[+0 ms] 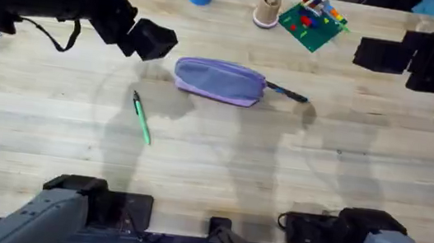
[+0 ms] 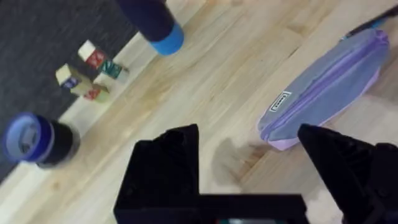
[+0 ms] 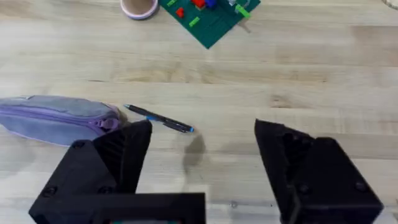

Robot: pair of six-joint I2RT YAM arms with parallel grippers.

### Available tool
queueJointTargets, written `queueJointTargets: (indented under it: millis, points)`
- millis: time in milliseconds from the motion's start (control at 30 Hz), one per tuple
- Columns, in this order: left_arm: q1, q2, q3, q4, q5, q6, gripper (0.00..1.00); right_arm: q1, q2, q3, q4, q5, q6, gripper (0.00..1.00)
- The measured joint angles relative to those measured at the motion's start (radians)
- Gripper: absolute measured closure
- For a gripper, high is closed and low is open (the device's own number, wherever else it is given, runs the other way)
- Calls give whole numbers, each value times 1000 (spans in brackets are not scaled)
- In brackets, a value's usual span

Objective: Unzip the bag, pick up the pens from the table one at a time and place them inside, then zip the bag closed.

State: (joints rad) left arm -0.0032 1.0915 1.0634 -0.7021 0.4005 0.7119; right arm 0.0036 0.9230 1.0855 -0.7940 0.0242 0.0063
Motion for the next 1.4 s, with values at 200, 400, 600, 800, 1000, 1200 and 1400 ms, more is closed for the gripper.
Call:
queueJointTargets:
  millis: [200,400,600,800,1000,1200,1400]
  points:
    - [0,0,0,-38,89,173,8,0,0,0,0,0,0,6]
    - [0,0,0,-87,166,356,8,0,0,0,0,-1,0,6]
    - [0,0,0,-102,209,434,8,0,0,0,0,-3,0,6]
    - [0,0,0,-106,213,459,8,0,0,0,0,-3,0,6]
    - [0,35,0,-128,193,464,8,0,0,0,0,-3,0,6]
    - [0,174,0,-128,182,490,8,0,0,0,0,-3,0,6]
    - [0,319,0,-116,184,539,8,0,0,0,0,-3,0,6]
